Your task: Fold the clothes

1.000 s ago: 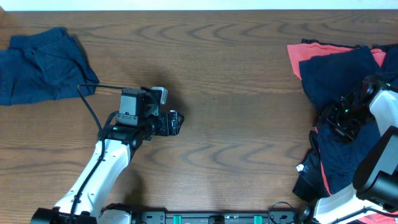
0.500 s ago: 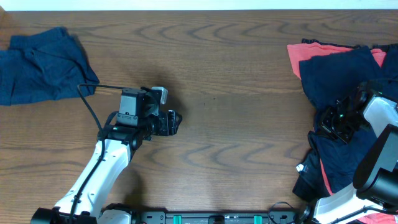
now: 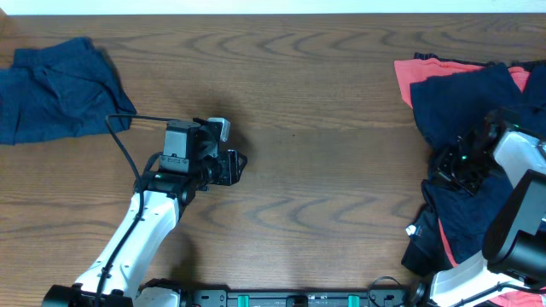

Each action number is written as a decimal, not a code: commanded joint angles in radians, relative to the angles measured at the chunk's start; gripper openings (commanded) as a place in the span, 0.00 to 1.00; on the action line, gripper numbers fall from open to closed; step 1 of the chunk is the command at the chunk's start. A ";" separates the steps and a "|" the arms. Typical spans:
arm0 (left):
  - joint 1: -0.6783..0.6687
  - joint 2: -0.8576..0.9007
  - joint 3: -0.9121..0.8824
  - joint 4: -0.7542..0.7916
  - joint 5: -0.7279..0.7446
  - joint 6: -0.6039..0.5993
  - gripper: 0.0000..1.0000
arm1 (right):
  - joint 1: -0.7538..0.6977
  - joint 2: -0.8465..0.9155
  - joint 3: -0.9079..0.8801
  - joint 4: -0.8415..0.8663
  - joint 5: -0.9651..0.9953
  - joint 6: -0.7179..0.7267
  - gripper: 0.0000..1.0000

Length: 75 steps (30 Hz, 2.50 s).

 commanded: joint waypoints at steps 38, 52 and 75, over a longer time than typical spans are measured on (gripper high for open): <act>-0.003 0.006 0.024 0.002 -0.005 0.002 0.66 | 0.243 -0.109 0.121 -0.109 0.170 0.037 0.99; -0.003 0.006 0.024 0.002 -0.005 0.003 0.66 | 0.159 -0.017 0.113 -0.037 0.158 0.013 0.87; -0.003 0.006 0.024 0.002 -0.005 0.003 0.65 | 0.143 -0.022 -0.058 0.142 0.158 0.042 0.02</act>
